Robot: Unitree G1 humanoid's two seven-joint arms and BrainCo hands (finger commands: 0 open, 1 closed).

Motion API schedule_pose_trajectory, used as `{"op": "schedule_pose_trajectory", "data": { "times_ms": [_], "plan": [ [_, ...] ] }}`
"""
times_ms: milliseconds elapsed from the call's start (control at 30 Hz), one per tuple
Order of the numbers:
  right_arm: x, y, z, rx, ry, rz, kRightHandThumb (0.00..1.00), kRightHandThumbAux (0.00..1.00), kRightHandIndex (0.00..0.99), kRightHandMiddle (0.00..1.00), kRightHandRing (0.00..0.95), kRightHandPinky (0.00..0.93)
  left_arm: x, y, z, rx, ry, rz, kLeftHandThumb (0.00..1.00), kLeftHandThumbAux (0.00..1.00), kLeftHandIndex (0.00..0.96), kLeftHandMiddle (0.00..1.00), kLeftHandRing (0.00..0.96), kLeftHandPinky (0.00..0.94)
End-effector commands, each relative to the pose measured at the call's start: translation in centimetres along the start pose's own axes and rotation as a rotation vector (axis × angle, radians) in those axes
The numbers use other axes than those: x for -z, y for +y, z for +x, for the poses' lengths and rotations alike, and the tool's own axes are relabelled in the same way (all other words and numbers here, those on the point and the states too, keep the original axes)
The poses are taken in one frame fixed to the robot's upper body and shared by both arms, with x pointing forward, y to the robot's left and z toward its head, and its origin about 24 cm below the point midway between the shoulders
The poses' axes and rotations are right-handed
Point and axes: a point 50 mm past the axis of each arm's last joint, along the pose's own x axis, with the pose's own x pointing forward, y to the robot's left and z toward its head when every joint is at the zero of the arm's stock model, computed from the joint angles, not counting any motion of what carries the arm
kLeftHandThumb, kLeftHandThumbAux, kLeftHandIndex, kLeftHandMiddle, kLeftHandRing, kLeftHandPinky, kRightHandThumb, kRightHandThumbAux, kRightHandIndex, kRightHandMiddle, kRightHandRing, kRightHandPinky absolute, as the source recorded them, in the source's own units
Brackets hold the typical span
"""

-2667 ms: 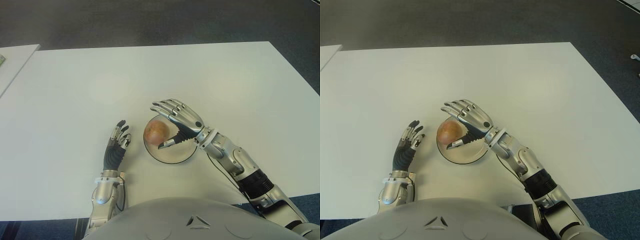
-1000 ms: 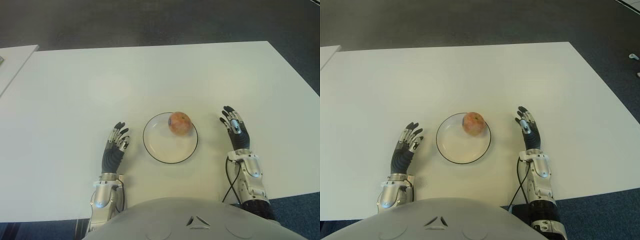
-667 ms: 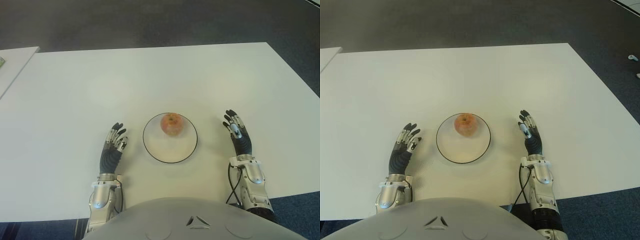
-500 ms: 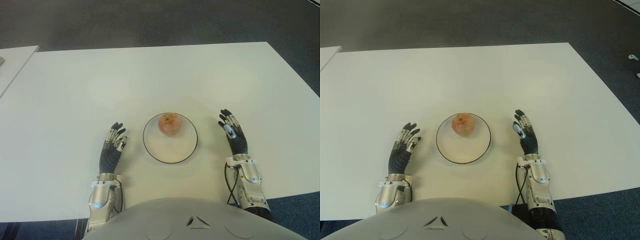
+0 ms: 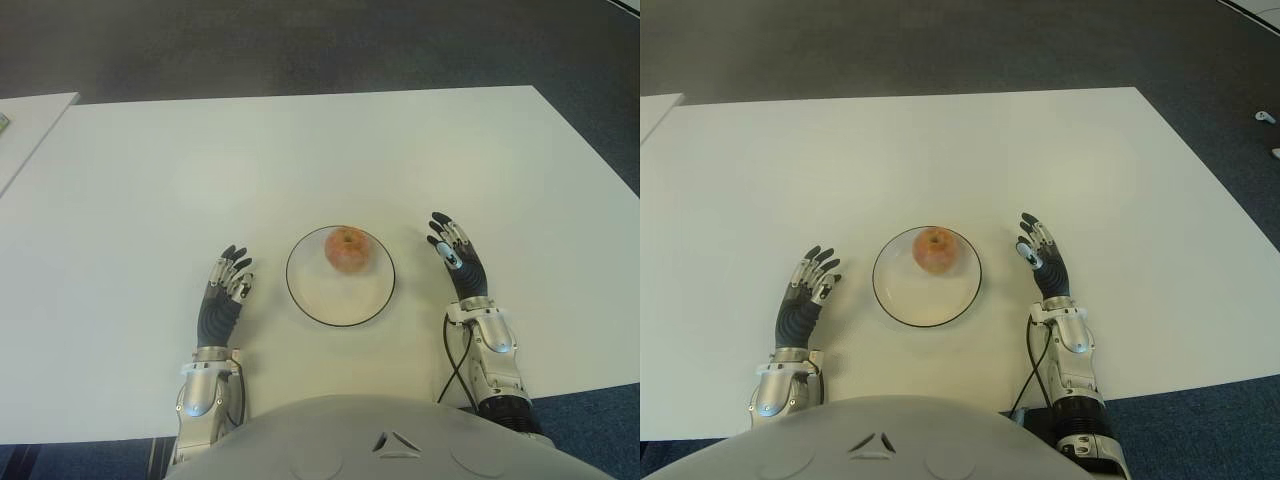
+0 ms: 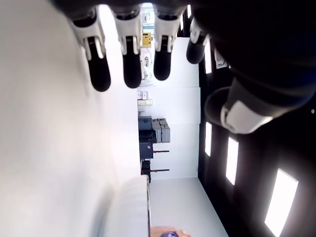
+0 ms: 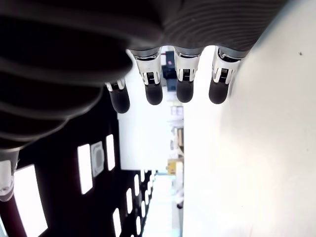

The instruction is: Put the apples into the plate.

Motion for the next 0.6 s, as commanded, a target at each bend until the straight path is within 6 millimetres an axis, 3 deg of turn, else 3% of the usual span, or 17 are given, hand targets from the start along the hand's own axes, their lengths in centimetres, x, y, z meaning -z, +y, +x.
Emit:
{"op": "schedule_pose_trajectory", "data": {
  "times_ms": [33, 600],
  "plan": [
    [5.09, 1.84, -3.48, 0.01, 0.278, 0.102, 0.155, 0.441, 0.051, 0.043, 0.0, 0.0, 1.83, 0.4, -1.28, -0.005, 0.129, -0.003, 0.109, 0.568, 0.103, 0.154, 0.191, 0.242],
    [5.04, 2.2, -3.49, 0.009, 0.277, 0.097, 0.149, 0.409, 0.042, 0.035, 0.0, 0.0, 1.7, 0.37, -1.26, 0.001, 0.118, 0.008, 0.129, 0.562, 0.101, 0.154, 0.199, 0.247]
  ]
}}
